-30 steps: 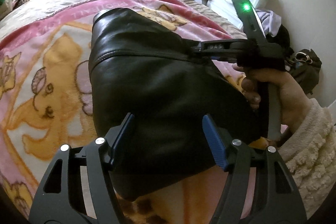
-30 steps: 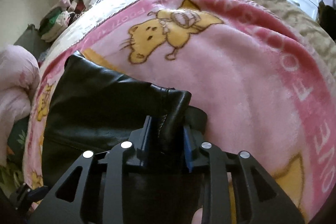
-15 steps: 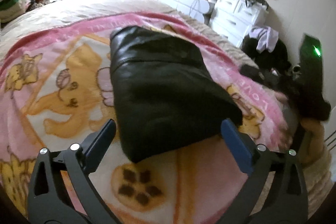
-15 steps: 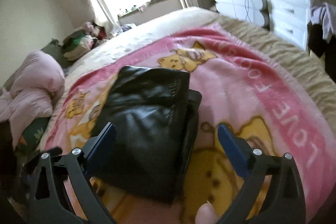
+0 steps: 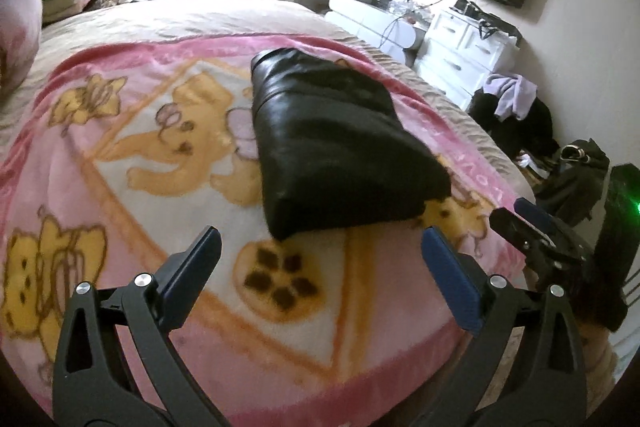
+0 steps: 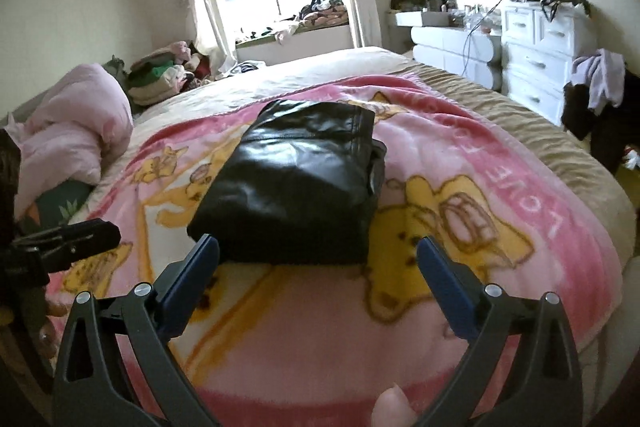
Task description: Fold large clothes
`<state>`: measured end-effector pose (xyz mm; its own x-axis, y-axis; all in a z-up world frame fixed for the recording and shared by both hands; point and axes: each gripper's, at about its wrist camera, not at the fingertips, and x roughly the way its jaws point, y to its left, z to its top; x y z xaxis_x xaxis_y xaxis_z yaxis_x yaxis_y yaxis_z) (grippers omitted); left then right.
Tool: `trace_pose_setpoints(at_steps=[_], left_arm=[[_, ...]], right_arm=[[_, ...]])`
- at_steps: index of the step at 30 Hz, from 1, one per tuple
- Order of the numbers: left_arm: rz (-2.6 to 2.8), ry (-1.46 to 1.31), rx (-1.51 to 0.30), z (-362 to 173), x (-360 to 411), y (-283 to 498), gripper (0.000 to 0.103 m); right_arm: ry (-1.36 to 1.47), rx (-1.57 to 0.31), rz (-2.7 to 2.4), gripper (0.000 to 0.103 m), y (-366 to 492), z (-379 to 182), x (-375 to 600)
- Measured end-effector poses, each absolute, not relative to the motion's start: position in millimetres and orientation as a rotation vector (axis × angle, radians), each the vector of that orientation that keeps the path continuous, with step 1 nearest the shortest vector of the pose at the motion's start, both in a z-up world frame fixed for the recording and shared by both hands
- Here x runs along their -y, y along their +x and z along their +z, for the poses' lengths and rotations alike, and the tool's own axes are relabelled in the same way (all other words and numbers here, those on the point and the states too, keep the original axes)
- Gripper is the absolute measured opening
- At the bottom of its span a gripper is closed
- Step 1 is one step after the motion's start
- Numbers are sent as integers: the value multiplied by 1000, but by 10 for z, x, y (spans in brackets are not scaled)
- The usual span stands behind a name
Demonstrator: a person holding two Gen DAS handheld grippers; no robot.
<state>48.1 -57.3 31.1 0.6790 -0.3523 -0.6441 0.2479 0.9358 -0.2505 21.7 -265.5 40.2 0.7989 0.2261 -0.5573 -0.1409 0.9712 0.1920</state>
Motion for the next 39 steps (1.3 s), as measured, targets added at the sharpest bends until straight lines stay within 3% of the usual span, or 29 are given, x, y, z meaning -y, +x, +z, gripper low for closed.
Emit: trace_pose_setpoints(at_steps=[39], left_arm=[[-263, -140, -764, 220, 435, 369, 94]], right_arm=[[129, -668, 206, 99, 167, 283, 2573]])
